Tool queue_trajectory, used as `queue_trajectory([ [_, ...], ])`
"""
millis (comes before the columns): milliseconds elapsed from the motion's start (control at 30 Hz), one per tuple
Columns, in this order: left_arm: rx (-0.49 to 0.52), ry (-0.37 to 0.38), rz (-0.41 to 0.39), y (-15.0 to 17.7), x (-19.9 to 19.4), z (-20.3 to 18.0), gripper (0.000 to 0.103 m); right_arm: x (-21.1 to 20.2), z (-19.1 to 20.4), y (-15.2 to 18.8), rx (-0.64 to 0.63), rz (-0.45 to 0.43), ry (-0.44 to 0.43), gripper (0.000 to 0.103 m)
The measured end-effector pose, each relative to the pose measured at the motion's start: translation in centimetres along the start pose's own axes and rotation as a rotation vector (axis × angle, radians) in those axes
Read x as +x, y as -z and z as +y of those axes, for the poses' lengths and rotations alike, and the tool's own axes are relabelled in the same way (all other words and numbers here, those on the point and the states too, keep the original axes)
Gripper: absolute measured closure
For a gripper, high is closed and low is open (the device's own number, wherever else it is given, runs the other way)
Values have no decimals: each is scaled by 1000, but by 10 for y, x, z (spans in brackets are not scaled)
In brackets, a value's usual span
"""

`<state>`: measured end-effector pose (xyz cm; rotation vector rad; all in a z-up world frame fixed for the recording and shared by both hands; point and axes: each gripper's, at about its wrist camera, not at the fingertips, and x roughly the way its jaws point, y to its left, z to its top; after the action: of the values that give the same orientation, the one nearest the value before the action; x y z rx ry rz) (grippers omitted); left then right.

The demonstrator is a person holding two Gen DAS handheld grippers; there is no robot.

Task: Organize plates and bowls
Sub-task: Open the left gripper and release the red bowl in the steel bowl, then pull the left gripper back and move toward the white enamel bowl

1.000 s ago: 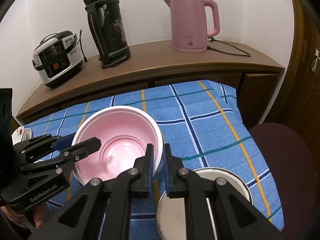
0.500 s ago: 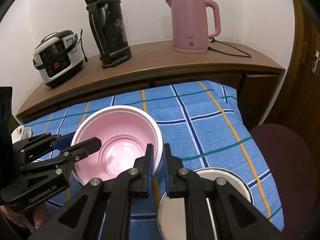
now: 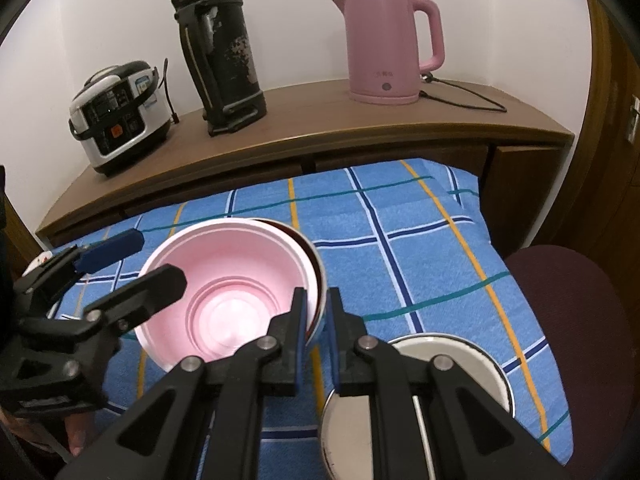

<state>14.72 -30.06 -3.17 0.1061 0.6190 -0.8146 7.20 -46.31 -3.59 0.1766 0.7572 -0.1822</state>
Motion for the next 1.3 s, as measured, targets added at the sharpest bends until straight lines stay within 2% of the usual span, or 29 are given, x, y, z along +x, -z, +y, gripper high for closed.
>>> queue_trajectory([
  [67, 4, -13, 11, 2, 4, 1, 21, -1, 1, 1, -7, -1, -2, 90],
  [133, 3, -19, 18, 3, 7, 1, 21, -3, 0, 1, 4, -9, -19, 84],
  [200, -2, -42, 22, 4, 9, 4, 21, -8, 0, 1, 6, -27, -14, 54],
  [300, -18, -57, 41, 6, 15, 10, 21, -16, -1, 1, -6, -47, -1, 51],
  [400, -30, -56, 49, 7, 17, 12, 21, -24, -5, 3, -1, -59, 0, 44],
  [767, -19, -77, 52, 9, 19, 12, 21, -48, -29, 18, 21, -62, 12, 44],
  [967, -93, -125, -5, 3, -5, 17, 21, -67, -59, 32, 63, -70, 34, 44],
  [1133, -64, -169, -70, 1, -43, -12, 21, -75, -88, 47, 110, -61, 69, 44],
  [1267, -26, -113, -77, 9, -61, -50, 21, -77, -101, 53, 136, -56, 70, 45],
  [1300, -14, -96, -80, 10, -63, -59, 21, -77, -102, 55, 140, -56, 67, 47],
])
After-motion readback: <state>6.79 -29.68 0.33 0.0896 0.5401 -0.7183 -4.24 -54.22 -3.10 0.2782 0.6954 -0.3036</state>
